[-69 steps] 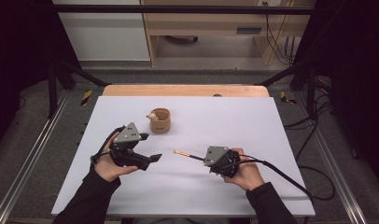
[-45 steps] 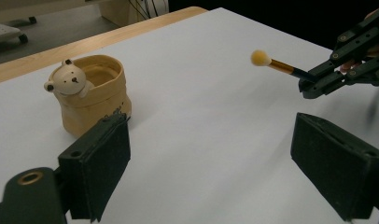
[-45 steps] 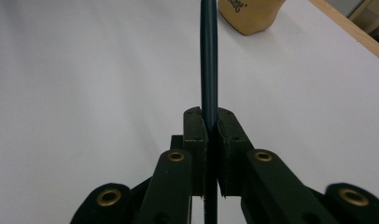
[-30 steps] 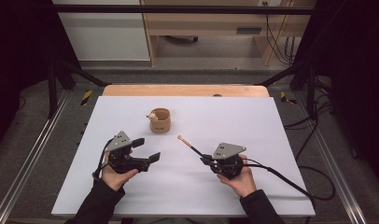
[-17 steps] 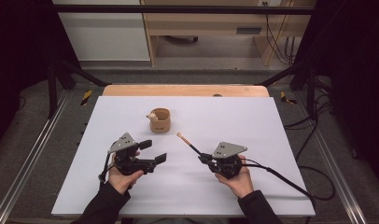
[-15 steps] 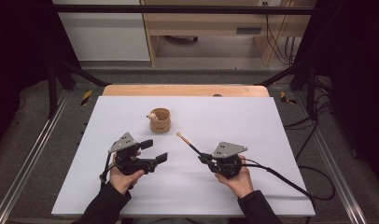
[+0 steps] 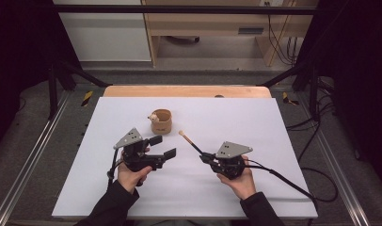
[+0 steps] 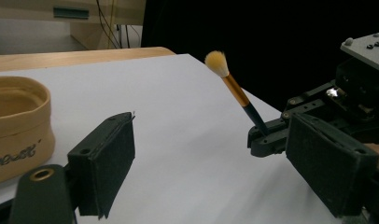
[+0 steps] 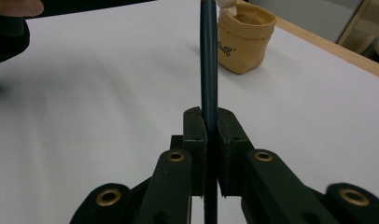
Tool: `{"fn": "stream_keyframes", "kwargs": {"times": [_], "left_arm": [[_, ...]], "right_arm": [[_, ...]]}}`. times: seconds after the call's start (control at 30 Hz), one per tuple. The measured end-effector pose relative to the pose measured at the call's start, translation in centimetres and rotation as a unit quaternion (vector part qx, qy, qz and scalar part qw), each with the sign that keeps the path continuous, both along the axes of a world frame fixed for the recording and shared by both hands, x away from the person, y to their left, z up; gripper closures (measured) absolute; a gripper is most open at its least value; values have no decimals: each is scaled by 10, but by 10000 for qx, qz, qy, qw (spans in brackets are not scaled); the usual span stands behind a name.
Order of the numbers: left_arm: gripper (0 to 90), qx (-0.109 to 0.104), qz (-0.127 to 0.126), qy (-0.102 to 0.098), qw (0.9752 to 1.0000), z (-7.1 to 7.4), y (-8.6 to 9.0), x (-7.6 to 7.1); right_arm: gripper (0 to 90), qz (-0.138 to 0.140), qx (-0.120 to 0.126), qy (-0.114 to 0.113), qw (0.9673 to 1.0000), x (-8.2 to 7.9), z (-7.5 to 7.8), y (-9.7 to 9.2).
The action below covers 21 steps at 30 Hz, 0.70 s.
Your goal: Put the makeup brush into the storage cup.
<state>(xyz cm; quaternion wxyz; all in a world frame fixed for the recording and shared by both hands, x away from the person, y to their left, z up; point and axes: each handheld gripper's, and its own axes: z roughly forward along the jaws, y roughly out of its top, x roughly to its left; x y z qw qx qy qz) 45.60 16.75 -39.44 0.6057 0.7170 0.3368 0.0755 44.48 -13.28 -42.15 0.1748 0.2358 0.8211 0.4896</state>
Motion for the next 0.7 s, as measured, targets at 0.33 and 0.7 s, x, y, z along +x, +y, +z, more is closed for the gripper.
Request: {"fn": "stream_keyframes", "kwargs": {"times": [0.33,0.7], "left_arm": [[178,-136,-93,51,9999,-1,-19,6],[236,-115,-178,88,9997,-8,-36,10]], "right_arm": [[841,36,54,4,10000,0,0,0],[841,105,104,29,9999,0,-1,3]]}}
